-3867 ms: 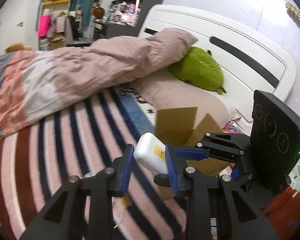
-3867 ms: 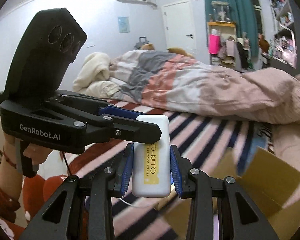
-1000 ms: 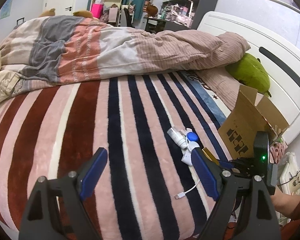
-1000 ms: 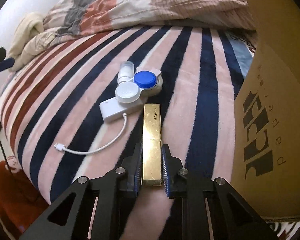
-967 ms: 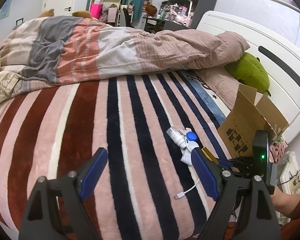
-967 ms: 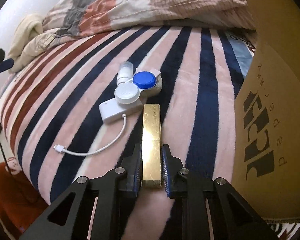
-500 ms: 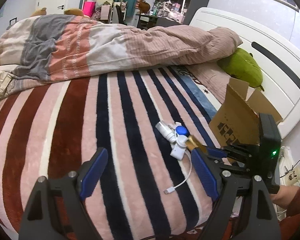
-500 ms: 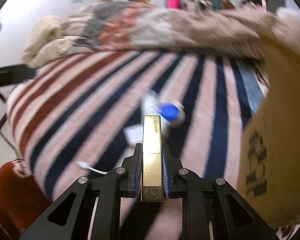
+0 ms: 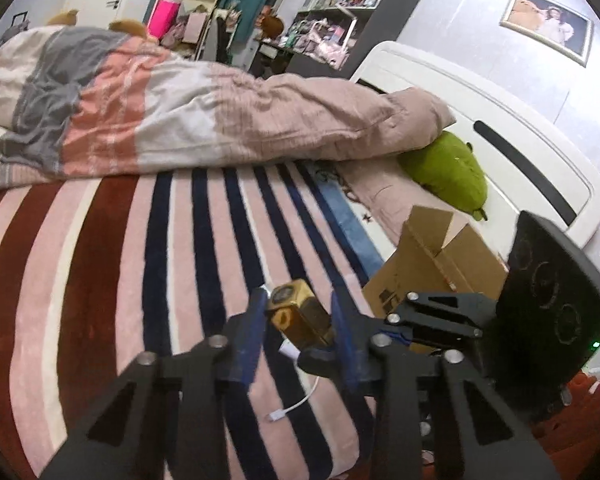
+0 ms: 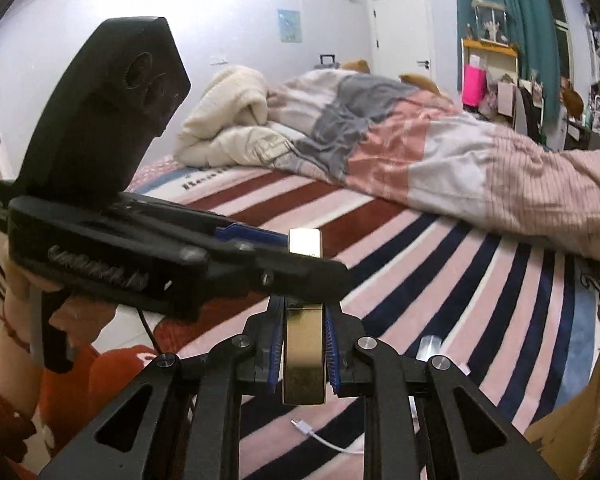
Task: Organize rigid objects
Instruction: 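Lower the gold tube into the cardboard box and open the right gripper, then grasp the blue-capped contact lens case with the right gripper, then carry the lens case into the cardboard box and open the right gripper, then grasp the white card reader with the right gripper and lift it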
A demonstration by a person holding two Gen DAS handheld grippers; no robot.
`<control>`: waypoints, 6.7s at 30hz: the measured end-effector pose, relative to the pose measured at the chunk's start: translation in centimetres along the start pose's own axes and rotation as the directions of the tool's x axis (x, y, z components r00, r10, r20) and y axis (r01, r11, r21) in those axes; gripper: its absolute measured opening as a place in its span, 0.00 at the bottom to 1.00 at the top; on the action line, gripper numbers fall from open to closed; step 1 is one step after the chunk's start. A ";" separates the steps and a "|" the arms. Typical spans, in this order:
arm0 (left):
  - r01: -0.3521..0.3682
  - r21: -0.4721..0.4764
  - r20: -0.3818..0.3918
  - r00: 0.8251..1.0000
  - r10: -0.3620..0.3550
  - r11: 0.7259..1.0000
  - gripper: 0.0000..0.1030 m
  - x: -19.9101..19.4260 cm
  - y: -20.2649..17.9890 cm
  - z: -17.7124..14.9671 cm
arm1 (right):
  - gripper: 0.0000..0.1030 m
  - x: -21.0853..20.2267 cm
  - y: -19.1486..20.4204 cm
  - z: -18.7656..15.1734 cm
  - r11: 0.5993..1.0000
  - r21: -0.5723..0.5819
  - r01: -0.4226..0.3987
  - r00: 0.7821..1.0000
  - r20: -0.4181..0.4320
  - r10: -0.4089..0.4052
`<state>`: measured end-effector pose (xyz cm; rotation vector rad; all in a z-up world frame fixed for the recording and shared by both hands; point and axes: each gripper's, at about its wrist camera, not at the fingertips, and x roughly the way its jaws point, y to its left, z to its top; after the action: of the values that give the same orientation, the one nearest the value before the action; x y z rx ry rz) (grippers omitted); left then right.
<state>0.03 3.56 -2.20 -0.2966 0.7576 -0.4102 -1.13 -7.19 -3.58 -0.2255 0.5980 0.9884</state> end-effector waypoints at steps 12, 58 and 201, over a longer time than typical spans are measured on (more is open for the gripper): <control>-0.004 0.168 0.017 1.000 0.001 0.986 0.17 -0.8 -8.5 4.1 | 0.13 -5.1 -3.5 1.0 0.998 0.062 -0.006 0.998 0.068 0.002; 0.068 0.259 -0.174 0.984 -0.023 0.964 0.67 8.6 -16.8 6.3 | 0.75 -14.3 -15.9 -3.0 0.933 0.106 0.343 0.905 -0.302 -0.299; -0.224 0.183 -0.028 0.972 0.233 0.957 0.69 3.4 -8.2 4.3 | 0.41 -10.3 -9.2 -0.4 0.987 0.070 0.142 0.968 -0.216 -0.124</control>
<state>3.26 -4.71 2.07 -0.0293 0.7877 -0.2643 2.23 -19.70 1.15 -0.2938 0.8077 0.8127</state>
